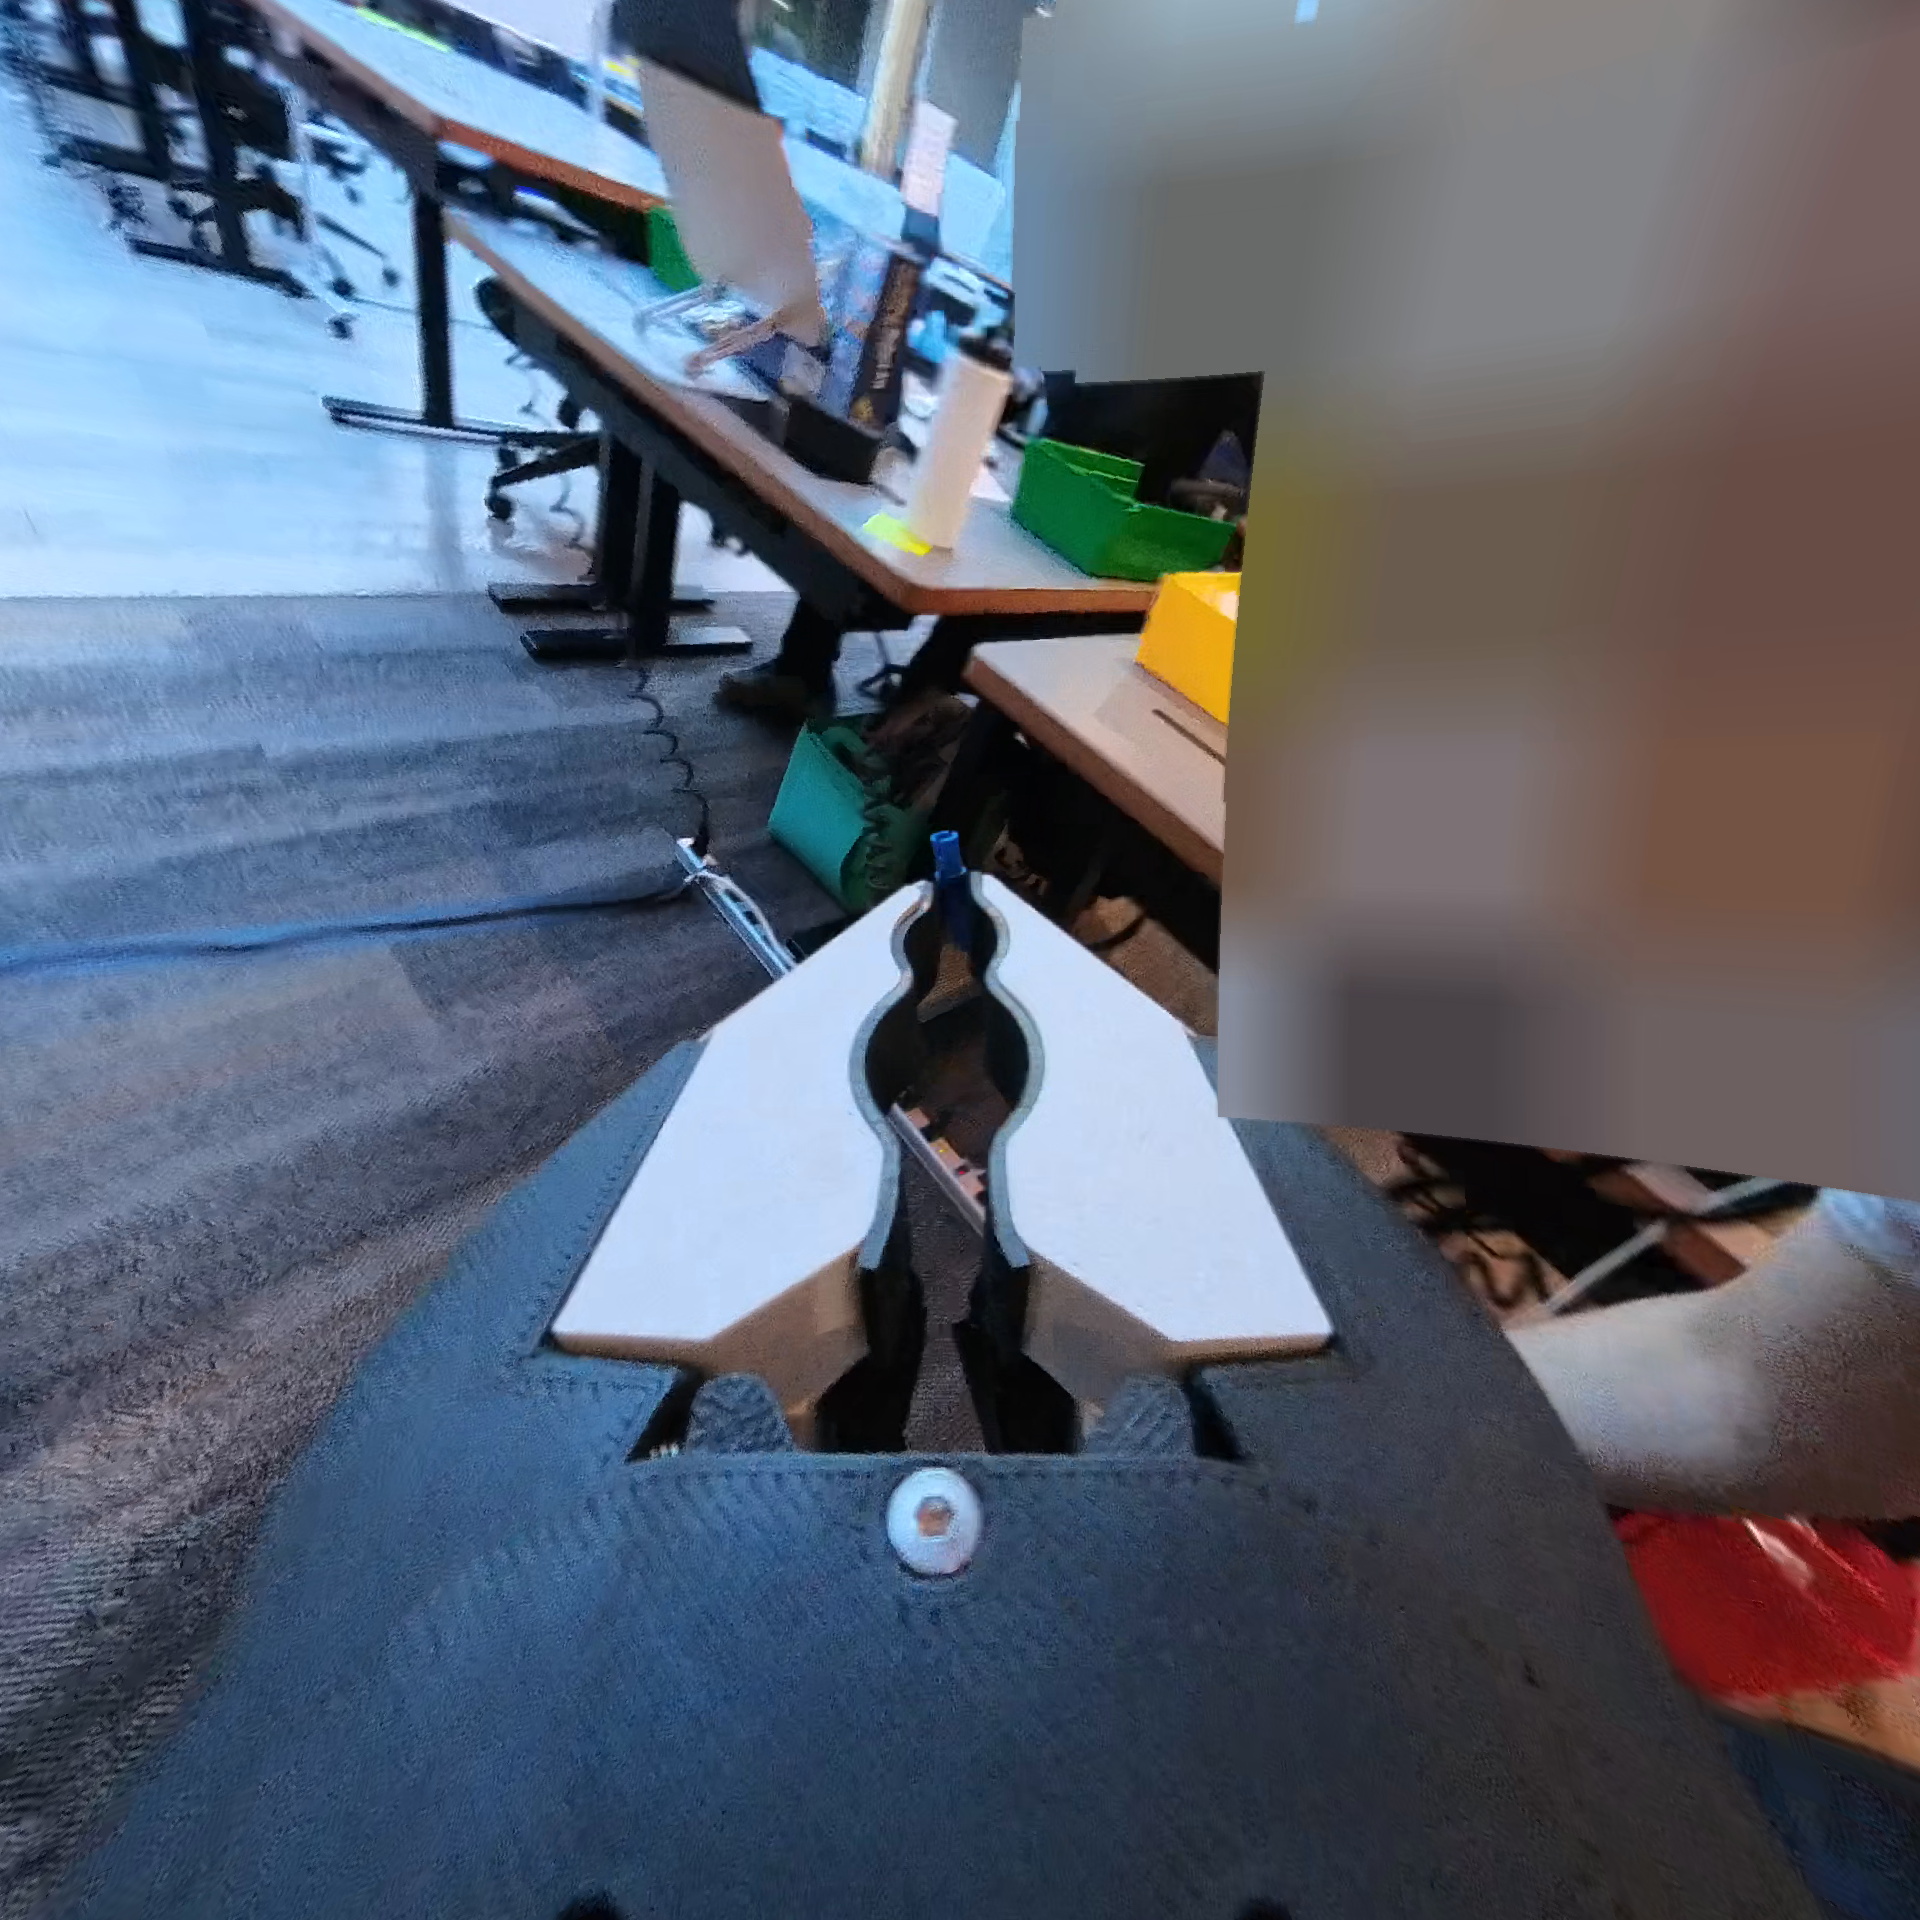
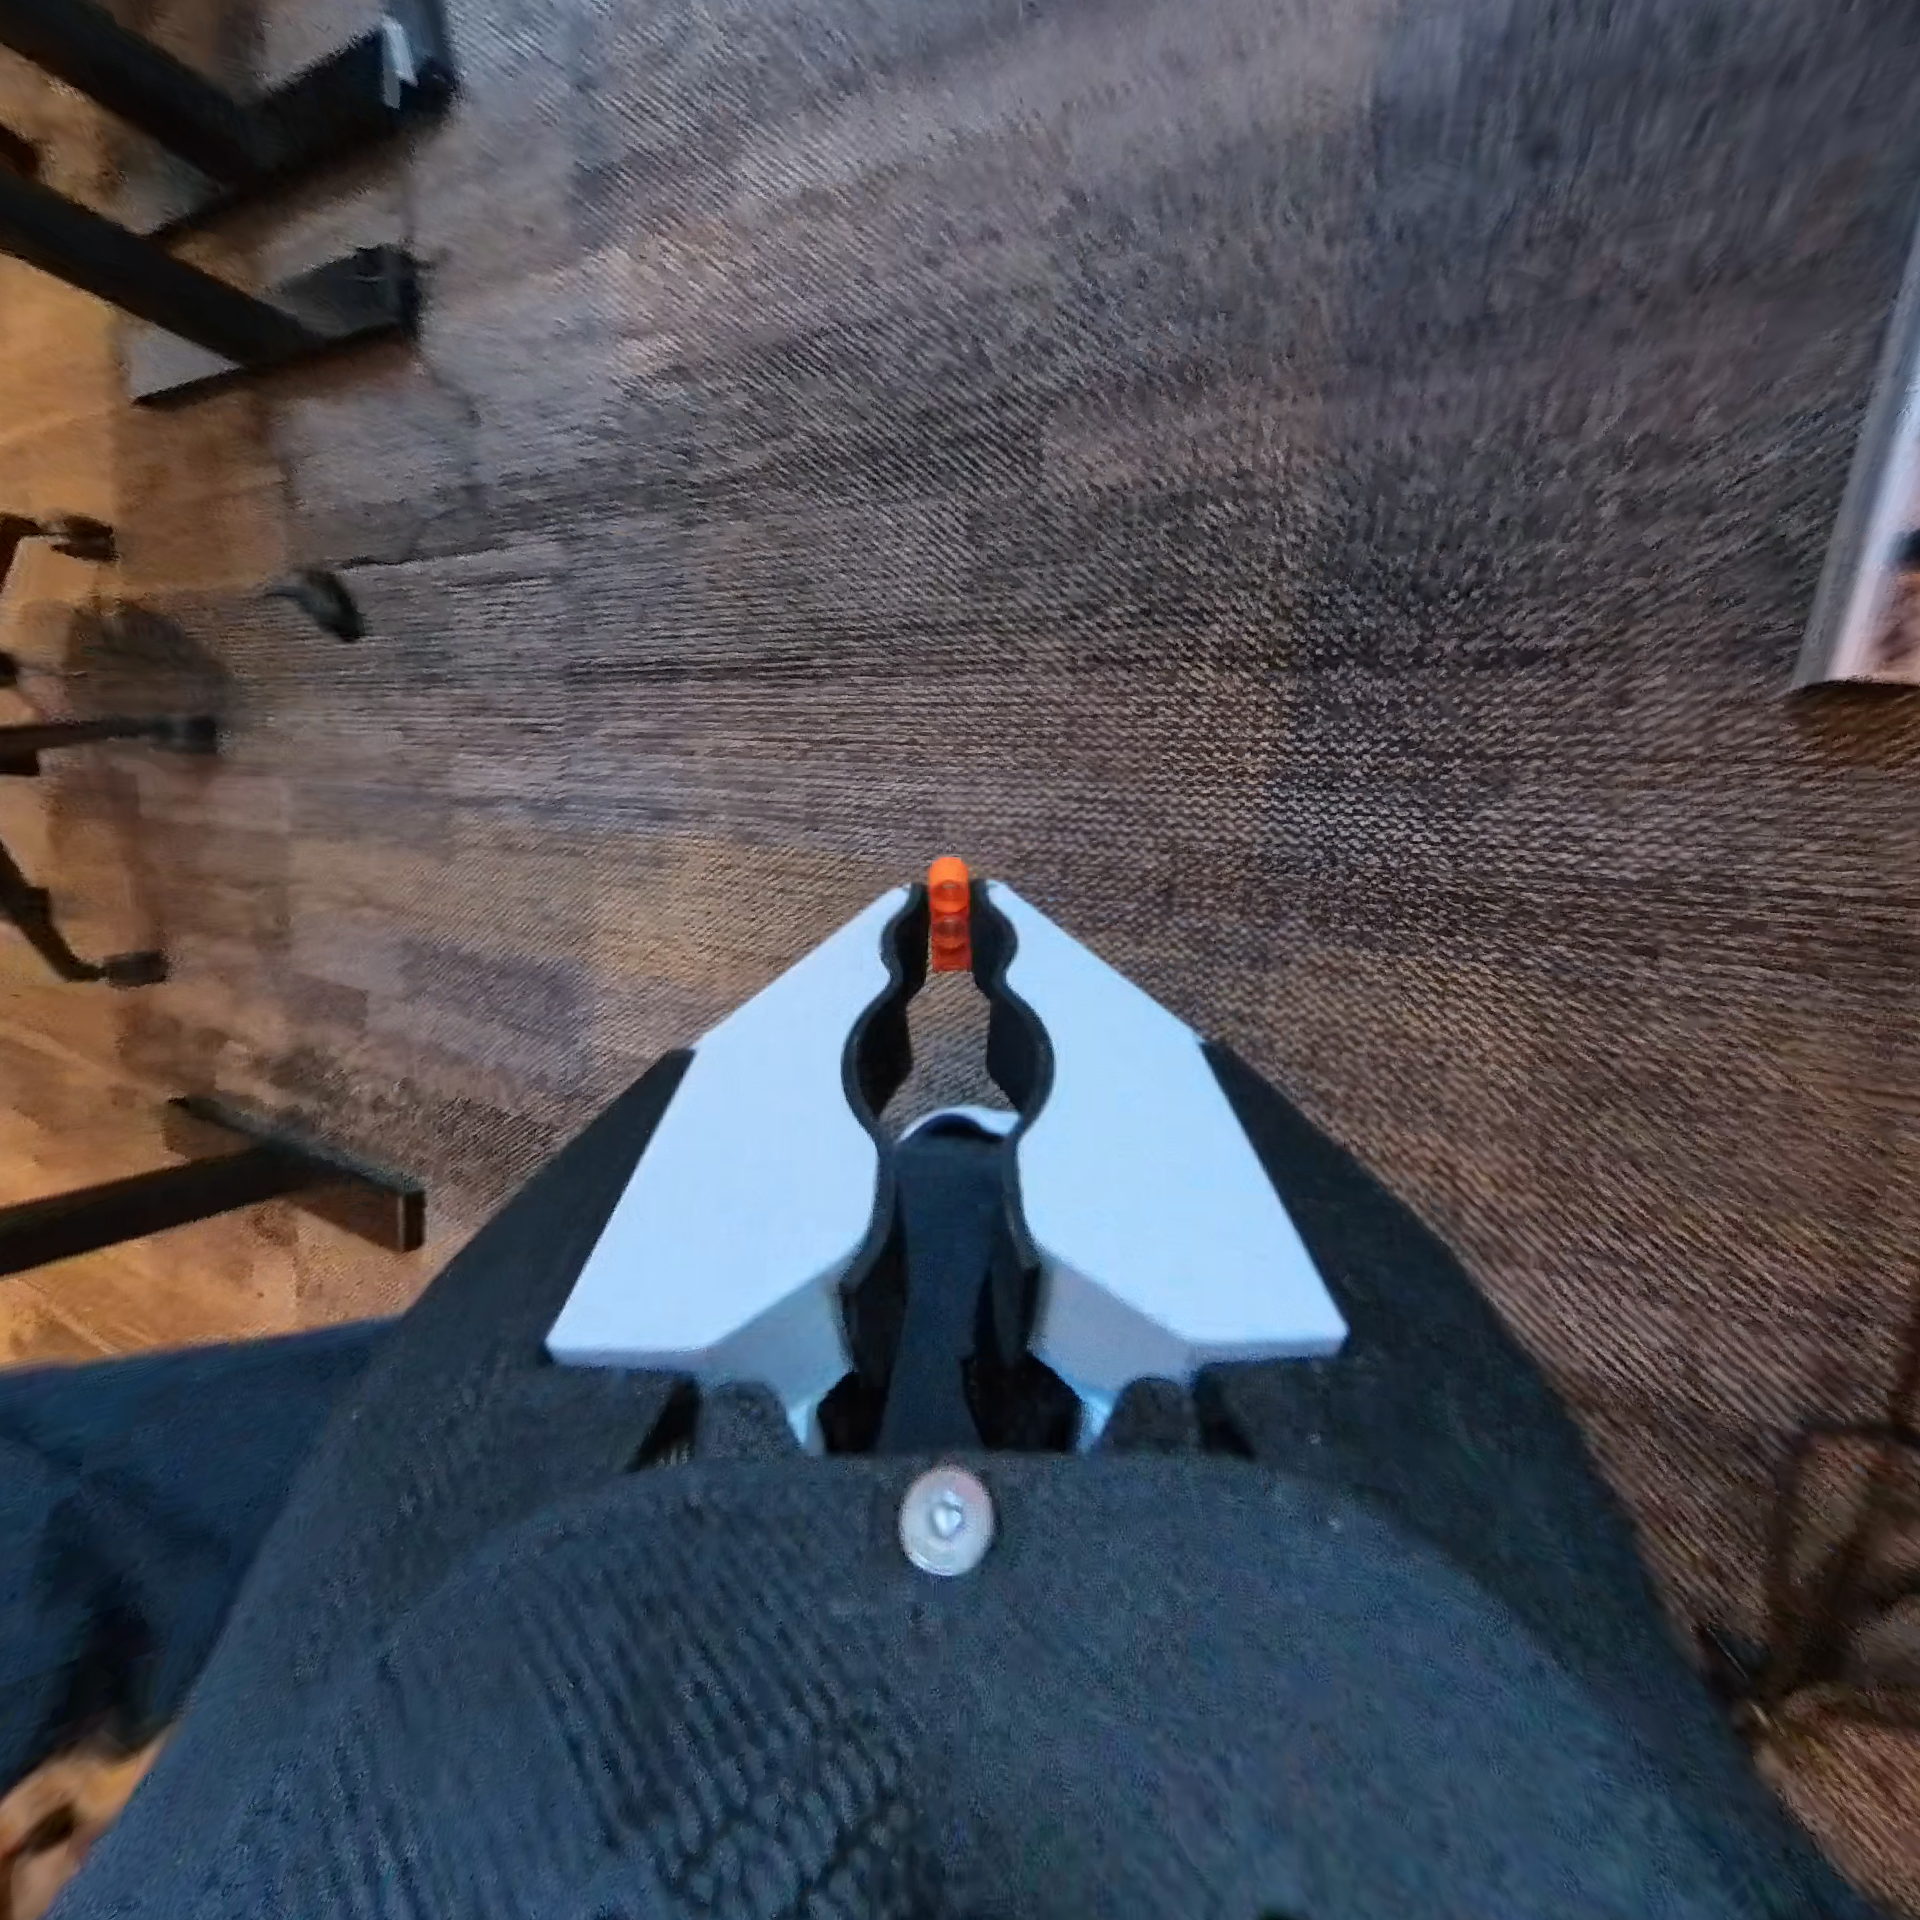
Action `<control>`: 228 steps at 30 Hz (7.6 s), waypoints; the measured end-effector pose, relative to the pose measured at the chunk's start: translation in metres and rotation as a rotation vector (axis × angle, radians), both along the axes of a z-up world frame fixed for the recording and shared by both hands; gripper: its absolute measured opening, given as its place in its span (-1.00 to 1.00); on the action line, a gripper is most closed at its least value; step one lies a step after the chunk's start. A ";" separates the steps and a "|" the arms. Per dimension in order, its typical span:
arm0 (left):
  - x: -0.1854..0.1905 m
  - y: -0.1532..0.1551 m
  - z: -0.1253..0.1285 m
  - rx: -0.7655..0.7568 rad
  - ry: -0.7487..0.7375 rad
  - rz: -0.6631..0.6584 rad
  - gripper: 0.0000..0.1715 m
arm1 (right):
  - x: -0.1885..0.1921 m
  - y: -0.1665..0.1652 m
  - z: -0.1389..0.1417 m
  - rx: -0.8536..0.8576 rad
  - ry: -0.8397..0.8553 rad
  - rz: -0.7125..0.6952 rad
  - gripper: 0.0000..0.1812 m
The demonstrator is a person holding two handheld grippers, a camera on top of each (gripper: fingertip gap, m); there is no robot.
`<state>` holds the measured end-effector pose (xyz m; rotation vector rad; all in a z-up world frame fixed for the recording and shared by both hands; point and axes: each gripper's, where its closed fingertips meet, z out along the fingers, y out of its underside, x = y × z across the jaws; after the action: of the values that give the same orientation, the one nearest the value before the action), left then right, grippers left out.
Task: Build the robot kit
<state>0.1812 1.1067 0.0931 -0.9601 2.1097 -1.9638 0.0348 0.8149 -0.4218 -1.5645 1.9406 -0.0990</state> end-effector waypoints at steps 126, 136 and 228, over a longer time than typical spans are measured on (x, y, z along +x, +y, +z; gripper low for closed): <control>-0.570 -1.093 0.233 -0.112 -0.125 0.796 -0.99 | -0.228 -0.925 0.507 0.044 -0.688 1.522 -0.93; -0.547 -1.071 0.194 -0.106 -0.041 1.292 -0.99 | -0.161 -0.780 0.317 -0.214 -0.400 2.108 -0.93; -0.362 -1.177 -0.036 0.219 0.336 0.245 -0.97 | -0.226 -0.880 0.487 0.979 -1.326 3.014 -0.90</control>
<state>-0.1808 -0.0707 0.0572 -1.5035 2.1809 -1.5054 -0.1909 -0.0650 0.0654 -1.1182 -1.8290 0.6530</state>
